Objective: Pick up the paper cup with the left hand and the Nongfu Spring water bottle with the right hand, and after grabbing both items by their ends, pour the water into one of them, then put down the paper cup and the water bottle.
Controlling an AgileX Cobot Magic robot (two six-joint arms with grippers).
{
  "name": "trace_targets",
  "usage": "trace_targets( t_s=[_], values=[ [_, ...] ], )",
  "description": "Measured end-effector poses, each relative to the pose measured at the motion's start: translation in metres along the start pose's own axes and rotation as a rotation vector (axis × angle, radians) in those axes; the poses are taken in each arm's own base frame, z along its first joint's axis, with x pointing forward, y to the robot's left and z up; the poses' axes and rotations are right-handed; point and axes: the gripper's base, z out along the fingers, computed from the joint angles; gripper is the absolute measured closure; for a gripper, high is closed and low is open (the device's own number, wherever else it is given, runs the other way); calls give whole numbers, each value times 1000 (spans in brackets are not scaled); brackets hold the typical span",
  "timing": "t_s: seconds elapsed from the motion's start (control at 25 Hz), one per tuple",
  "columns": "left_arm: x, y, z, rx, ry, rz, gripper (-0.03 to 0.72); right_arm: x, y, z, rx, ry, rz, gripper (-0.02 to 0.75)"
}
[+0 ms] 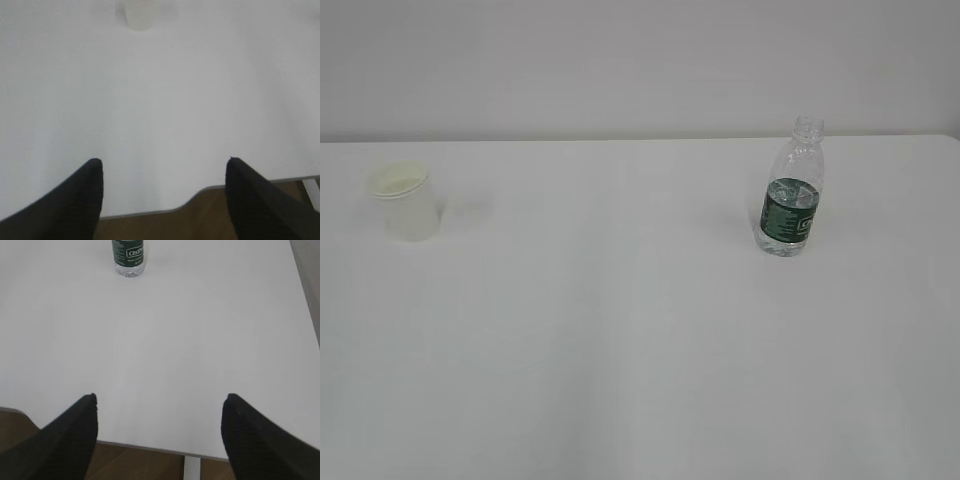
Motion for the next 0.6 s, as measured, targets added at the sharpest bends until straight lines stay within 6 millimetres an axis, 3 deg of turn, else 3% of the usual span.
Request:
trace_targets(
  t_s=[0.6],
  values=[
    [-1, 1, 8, -10, -38, 6, 163, 0, 1, 4, 0, -13, 0, 163]
  ],
)
